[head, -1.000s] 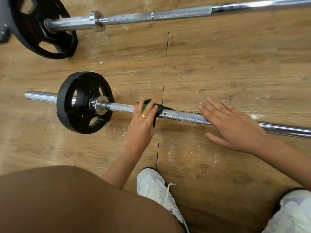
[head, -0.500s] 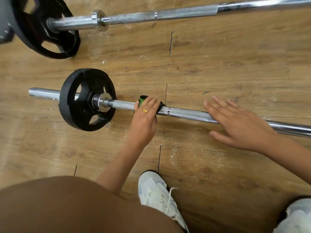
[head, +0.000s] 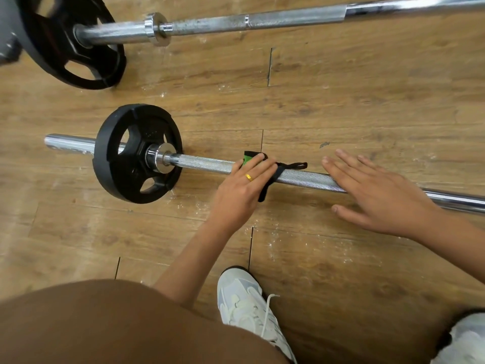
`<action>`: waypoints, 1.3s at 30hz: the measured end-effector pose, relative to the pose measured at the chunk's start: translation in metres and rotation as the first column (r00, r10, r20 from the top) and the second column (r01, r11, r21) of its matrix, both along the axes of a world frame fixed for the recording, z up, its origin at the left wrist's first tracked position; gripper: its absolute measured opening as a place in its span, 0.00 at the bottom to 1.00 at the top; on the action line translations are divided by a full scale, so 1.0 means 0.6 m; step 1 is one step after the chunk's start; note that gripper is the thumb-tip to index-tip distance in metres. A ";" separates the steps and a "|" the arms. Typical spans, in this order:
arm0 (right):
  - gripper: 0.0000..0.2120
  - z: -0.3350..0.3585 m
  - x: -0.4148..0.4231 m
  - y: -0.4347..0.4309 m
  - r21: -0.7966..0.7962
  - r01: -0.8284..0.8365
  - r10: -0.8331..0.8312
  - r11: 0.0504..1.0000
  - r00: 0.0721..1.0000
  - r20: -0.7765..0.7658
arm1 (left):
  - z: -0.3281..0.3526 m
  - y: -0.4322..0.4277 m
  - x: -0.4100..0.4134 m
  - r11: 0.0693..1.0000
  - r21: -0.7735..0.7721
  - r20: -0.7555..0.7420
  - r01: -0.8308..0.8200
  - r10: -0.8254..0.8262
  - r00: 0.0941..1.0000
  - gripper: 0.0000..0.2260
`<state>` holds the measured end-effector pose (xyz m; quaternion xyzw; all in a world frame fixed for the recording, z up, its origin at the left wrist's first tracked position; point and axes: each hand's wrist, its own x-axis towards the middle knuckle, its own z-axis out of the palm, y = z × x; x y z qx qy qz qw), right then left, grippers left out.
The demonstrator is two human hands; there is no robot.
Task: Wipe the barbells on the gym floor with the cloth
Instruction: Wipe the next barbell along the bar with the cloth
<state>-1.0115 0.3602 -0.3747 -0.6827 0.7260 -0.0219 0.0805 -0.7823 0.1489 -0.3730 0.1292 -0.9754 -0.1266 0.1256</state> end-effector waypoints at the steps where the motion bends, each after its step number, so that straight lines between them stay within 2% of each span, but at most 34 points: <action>1: 0.40 0.000 0.000 0.001 0.005 -0.005 0.005 1.000 1.000 0.003 | 0.005 -0.007 0.002 1.000 -0.007 0.015 0.029 -0.029 0.999 0.23; 3: 0.40 -0.003 -0.002 0.001 0.012 -0.024 0.024 1.000 1.000 0.010 | 0.011 -0.033 0.018 1.000 0.006 0.051 -0.021 0.021 0.998 0.22; 7: 0.40 0.000 -0.013 -0.001 0.033 -0.101 0.101 0.994 0.995 -0.009 | 0.010 -0.082 0.055 0.962 0.110 0.052 -0.251 0.246 0.968 0.20; 11: 0.39 0.015 0.002 -0.039 0.011 -0.303 0.303 0.953 0.952 -0.047 | 0.005 -0.055 0.046 0.953 0.085 0.008 -0.290 0.290 0.957 0.19; 14: 0.38 0.004 0.035 -0.076 -0.003 -0.349 0.349 0.937 0.937 -0.035 | 0.003 -0.046 0.053 0.974 0.039 0.028 -0.224 0.223 0.974 0.21; 18: 0.38 -0.007 0.059 -0.094 -0.024 -0.320 0.318 0.947 0.945 -0.072 | 0.007 -0.094 0.071 0.982 0.026 0.098 -0.186 0.182 0.978 0.23; 21: 0.38 -0.007 0.061 -0.094 -0.019 -0.312 0.309 0.950 0.947 -0.089 | 0.005 -0.115 0.072 0.922 0.099 0.020 -0.375 0.375 0.927 0.20; 24: 0.38 -0.005 0.063 -0.095 -0.015 -0.300 0.298 0.954 0.950 -0.091 | 0.001 -0.075 0.048 0.846 0.149 -0.062 -0.513 0.525 0.848 0.18; 27: 0.38 -0.002 0.063 -0.097 -0.017 -0.292 0.290 0.956 0.955 -0.068 | -0.004 -0.040 0.037 0.879 0.144 -0.064 -0.454 0.466 0.882 0.18; 30: 0.37 -0.002 0.066 -0.102 -0.017 -0.271 0.270 0.962 0.961 -0.055 | 0.001 -0.079 0.060 0.915 0.124 -0.010 -0.383 0.387 0.922 0.21; 33: 0.39 -0.003 0.075 -0.104 -0.021 -0.244 0.242 0.970 0.968 -0.064 | 0.011 -0.123 0.089 0.822 0.158 -0.019 -0.547 0.556 0.831 0.19; 35: 0.40 -0.001 0.076 -0.104 -0.018 -0.246 0.243 0.969 0.966 -0.084 | 0.017 -0.119 0.084 0.789 0.165 -0.019 -0.592 0.603 0.798 0.17; 37: 0.41 0.000 0.076 -0.103 -0.011 -0.242 0.240 0.970 0.967 -0.091 | 0.017 -0.104 0.072 0.813 0.164 -0.013 -0.558 0.568 0.823 0.16; 39: 0.41 0.001 0.076 -0.103 -0.008 -0.236 0.234 0.972 0.968 -0.091 | 0.015 -0.096 0.069 0.873 0.160 0.013 -0.461 0.466 0.885 0.17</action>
